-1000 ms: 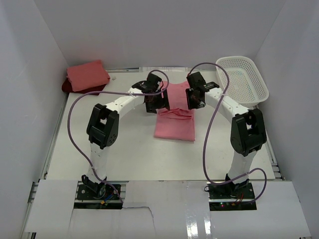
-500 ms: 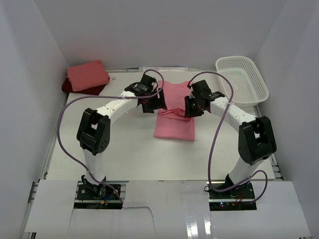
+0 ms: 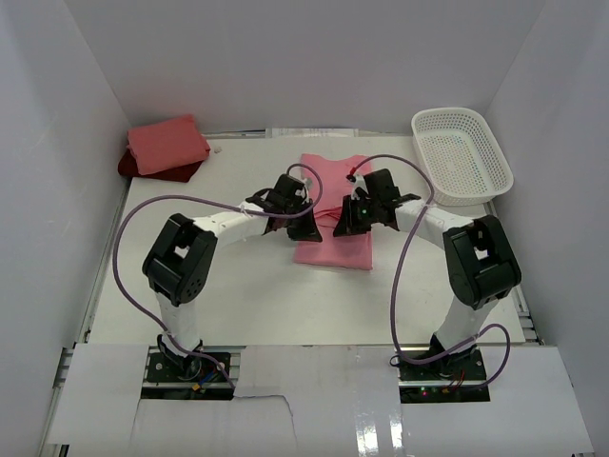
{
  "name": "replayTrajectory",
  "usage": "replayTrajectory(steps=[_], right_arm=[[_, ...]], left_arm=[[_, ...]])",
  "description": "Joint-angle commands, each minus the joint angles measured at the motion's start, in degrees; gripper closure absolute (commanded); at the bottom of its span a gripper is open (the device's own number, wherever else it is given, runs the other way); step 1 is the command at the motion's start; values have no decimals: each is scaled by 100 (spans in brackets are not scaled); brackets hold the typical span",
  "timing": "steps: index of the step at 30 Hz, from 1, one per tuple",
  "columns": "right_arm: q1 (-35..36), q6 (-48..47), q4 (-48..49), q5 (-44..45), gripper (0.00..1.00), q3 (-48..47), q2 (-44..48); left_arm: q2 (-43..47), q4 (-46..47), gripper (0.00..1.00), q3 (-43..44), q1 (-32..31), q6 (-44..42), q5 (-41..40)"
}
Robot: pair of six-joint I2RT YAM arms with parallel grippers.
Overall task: Fold and stack the t-shirts
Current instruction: Fold the folded rectangular tshirt in 1/3 of the way
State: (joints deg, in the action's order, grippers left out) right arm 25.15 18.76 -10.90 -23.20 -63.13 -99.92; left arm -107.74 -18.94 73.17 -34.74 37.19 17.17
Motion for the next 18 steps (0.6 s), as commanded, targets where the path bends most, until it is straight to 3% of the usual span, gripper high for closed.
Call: replayTrajectory(steps=[1,9,18], right_arm=[[-1,241,816,-492,92,222,-133],[43,294,1327,-290,92,539,-449],[52,233,1467,175,92,557,-783]], left_arm=[[359,881,100,-337,-261,148,146],[307,1551,100,-1128,-437,465,-11],[210,1507,100,-1718,-525,579,-565]])
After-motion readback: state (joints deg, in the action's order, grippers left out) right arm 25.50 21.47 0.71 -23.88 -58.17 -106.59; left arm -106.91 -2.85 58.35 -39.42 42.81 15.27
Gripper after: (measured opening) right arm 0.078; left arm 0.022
